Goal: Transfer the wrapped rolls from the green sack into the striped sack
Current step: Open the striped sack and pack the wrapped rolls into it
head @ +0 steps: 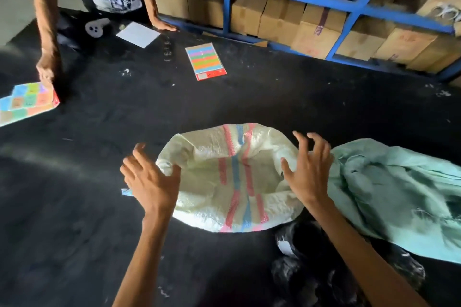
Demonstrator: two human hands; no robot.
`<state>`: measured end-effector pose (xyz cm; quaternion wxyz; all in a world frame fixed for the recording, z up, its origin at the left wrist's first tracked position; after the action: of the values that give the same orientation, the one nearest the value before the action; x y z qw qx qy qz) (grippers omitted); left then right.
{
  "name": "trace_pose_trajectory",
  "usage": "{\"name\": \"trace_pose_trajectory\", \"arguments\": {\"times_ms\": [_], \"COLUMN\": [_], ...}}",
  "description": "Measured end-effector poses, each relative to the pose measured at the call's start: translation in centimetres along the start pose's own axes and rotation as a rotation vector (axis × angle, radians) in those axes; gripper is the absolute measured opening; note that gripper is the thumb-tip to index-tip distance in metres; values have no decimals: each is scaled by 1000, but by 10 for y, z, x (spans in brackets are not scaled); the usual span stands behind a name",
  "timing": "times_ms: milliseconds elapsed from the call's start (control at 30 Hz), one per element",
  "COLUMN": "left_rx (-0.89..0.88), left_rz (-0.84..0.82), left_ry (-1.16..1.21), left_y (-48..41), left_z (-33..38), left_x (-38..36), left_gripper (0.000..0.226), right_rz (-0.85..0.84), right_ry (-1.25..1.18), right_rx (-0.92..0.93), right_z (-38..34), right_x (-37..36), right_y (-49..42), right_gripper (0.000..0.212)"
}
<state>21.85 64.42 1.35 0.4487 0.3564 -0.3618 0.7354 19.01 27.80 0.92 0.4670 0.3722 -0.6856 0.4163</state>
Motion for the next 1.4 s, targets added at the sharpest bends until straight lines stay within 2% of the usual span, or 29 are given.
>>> {"name": "trace_pose_trajectory", "arguments": {"times_ms": [33,67,133,167,233,267,367,433,500,533,567,600,633,700,733,767,800,833,900,967,1000,1067,1133,1167,1267,1400], "left_rx": [-179,-349,-563,-614,-663,-624,-440,-454,-524,-534,-532,-512,-514,-595,-645,-724,-800,-873,-989,-1036,-1029,-998,-973,-964,-941,-941], "left_rz": [61,39,-222,-372,-622,-719,-854,-820,-819,-826,-845,-881,-899,-892,-921,-949,-948,-923,-849,-801,-806,-825,-824,-822,-853,-848], "left_ry": [19,72,109,63,-139,-222,-340,-471,-732,-817,-871,-883,-881,-864,-845,-840,-851,-869,-939,-1027,-1052,-1038,-965,-929,-898,-897], "left_y": [2,2,4,5,11,14,12,7,-3,-11,-19,-27,-34,-45,-48,-48,-48,-46,-36,-21,-15,-10,-7,-7,-9,-17], "left_z": [15,31,62,74,81,77,47,24,-4,-15,-24,-28,-27,-10,0,11,21,31,44,44,39,33,35,37,43,46], "left_x": [2,-6,-40,-63,-113,-134,-165,-166,-162,-160,-154,-150,-144,-137,-133,-130,-127,-122,-114,-109,-107,-103,-96,-95,-95,-109], "left_gripper": [59,44,18,13,22,27,32,53,68,66,60,55,52,57,64,72,78,81,83,102,113,122,122,120,112,110], "right_rz": [44,31,-144,-268,-484,-552,-569,-539,-609,-720,-851,-931,-972,-958,-960,-980,-979,-972,-860,-579,-459,-430,-362,-324,-348,-365], "right_ry": [-58,-112,-125,-110,-56,13,270,300,323,296,217,161,99,127,191,247,326,363,377,398,413,442,449,474,524,561], "right_rx": [171,328,533,564,534,508,441,409,404,353,232,159,84,152,275,398,521,569,674,851,931,886,828,819,841,845], "right_z": [-16,-33,-61,-70,-79,-79,-65,-50,-29,-17,-5,6,11,11,7,0,-5,-9,-13,-18,-19,-13,-8,-5,-4,-6], "right_x": [2,-2,-26,-42,-76,-91,-118,-117,-120,-119,-116,-113,-108,-103,-104,-100,-99,-97,-94,-85,-79,-74,-71,-71,-76,-81], "right_y": [2,3,3,1,-4,-4,-5,-4,-5,-7,-9,-12,-17,-33,-36,-33,-27,-24,-13,2,10,11,0,-7,-25,-37], "right_gripper": [55,46,30,23,16,17,27,54,83,85,74,58,53,94,104,89,55,34,35,39,53,86,103,108,118,115]}}
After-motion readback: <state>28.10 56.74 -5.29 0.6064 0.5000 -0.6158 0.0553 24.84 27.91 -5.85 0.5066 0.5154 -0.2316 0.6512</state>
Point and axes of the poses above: each hand's wrist, its own y-axis away from the middle knuckle, its own x-axis out of the back of the hand, z = x × y, the point moved 7 cm from there along -y, towards the middle knuckle, and after that the axes turned 5 degrees about -x, right-handed, at the moved point
